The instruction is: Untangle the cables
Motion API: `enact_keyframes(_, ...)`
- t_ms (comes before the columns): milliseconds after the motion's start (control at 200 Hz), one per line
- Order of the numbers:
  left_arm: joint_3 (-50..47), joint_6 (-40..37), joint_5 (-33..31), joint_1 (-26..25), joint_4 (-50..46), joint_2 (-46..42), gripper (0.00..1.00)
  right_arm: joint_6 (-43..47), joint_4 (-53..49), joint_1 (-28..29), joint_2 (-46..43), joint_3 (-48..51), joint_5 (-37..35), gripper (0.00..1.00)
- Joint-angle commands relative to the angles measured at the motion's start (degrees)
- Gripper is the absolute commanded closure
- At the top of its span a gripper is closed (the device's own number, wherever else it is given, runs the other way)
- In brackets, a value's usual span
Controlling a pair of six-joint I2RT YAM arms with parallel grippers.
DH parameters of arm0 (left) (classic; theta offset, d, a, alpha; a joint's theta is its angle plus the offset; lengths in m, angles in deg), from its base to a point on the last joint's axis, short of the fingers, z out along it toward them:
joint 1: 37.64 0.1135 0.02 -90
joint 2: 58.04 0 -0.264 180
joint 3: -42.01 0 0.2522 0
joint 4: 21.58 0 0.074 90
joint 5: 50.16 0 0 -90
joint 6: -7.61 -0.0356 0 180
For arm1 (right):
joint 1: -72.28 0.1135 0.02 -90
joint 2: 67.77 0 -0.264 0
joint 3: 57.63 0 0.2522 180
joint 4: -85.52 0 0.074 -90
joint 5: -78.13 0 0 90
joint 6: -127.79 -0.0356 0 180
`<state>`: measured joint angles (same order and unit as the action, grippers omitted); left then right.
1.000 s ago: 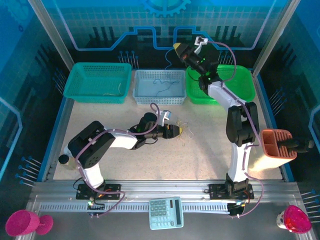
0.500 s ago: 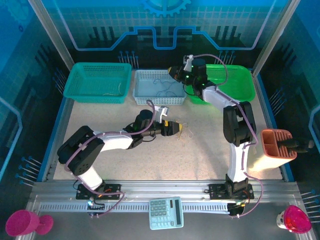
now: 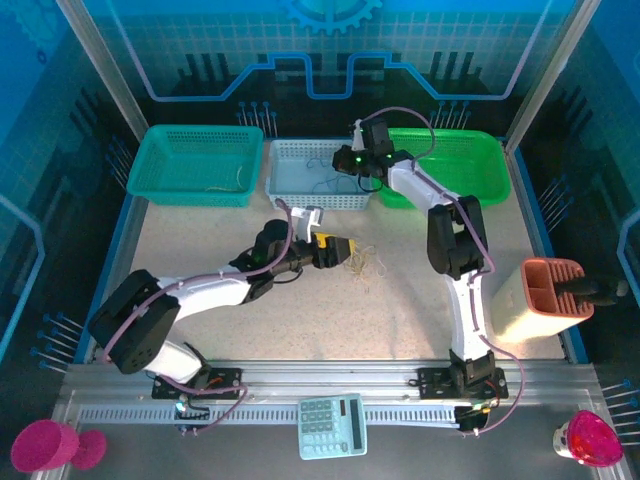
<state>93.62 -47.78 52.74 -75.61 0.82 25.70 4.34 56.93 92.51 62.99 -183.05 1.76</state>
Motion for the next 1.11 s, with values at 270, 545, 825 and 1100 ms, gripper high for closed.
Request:
enact_keyframes(270, -4.7, 4.3, -16.5, 2.6, -4.6, -14.3, 0.11, 3.5, -9.2, 0.1, 0.2, -7.3, 2.0, 0.31)
enact_keyframes(545, -3.3, 3.0, -17.0, 4.0, -9.9, -18.2, 0.01, 2.5, -7.3, -0.3, -6.4, -4.7, 4.4, 0.23)
enact_keyframes(825, -2.3, 3.1, -17.3, 4.6, -12.8, -18.5, 0.01, -0.3, -1.3, -2.1, -19.1, 11.7, 4.5, 0.24)
enact_keyframes(1100, -0.8, 4.0, -17.1, 5.6, -17.8, -17.7, 0.01, -0.6, 2.4, -3.6, -33.6, 35.8, 1.7, 0.25)
